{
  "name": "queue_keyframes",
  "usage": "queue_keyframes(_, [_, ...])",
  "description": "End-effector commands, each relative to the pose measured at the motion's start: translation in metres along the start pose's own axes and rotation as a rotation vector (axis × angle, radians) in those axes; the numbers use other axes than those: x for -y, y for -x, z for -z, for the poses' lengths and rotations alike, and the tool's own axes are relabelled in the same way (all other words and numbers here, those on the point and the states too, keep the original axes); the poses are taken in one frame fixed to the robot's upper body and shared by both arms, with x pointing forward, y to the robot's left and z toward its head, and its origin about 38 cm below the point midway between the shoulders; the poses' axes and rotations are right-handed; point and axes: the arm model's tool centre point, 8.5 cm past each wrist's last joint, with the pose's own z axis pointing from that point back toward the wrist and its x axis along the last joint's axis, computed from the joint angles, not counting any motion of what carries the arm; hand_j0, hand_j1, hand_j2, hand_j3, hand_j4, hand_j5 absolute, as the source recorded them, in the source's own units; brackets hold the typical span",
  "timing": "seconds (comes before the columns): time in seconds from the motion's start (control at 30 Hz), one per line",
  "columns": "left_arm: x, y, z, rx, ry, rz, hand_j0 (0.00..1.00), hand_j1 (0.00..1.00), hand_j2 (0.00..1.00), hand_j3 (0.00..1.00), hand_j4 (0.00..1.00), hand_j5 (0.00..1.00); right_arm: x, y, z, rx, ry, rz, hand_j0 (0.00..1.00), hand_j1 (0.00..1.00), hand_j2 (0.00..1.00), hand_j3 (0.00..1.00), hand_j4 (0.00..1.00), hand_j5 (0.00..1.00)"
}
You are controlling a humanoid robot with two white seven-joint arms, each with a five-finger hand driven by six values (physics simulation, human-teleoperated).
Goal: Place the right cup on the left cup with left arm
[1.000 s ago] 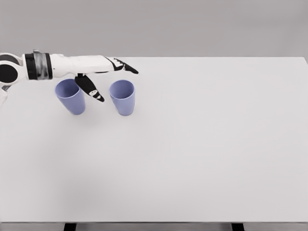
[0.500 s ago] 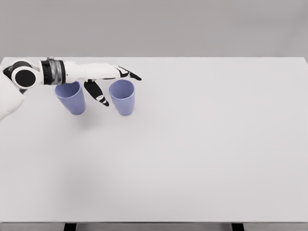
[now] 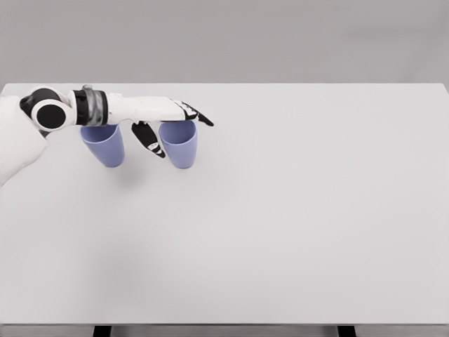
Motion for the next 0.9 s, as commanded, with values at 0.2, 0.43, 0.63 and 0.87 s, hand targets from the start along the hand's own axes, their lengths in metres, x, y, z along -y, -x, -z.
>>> queue_keyframes(0.2, [0.003,0.003,-0.003,-0.008,-0.003,-0.01,0.6,0.6,0.6,0.6,0.6,0.6,0.0,0.0,0.0,0.0,0.0,0.0,1.0,1.0,1.0,1.0,1.0,1.0])
queue_keyframes(0.43, [-0.01,-0.003,-0.02,0.013,-0.044,-0.007,0.53,0.53,0.53,0.53,0.53,0.53,0.0,0.0,0.0,0.0,0.0,0.0,1.0,1.0,1.0,1.0,1.0,1.0])
queue_keyframes(0.63, [-0.05,-0.019,-0.076,0.038,-0.126,0.044,0.52,0.52,0.52,0.52,0.52,0.52,0.0,0.0,0.0,0.0,0.0,0.0,1.0,1.0,1.0,1.0,1.0,1.0])
queue_keyframes(0.87, [-0.085,-0.028,-0.165,-0.036,-0.199,0.1,0.52,0.52,0.52,0.52,0.52,0.52,0.0,0.0,0.0,0.0,0.0,0.0,1.0,1.0,1.0,1.0,1.0,1.0])
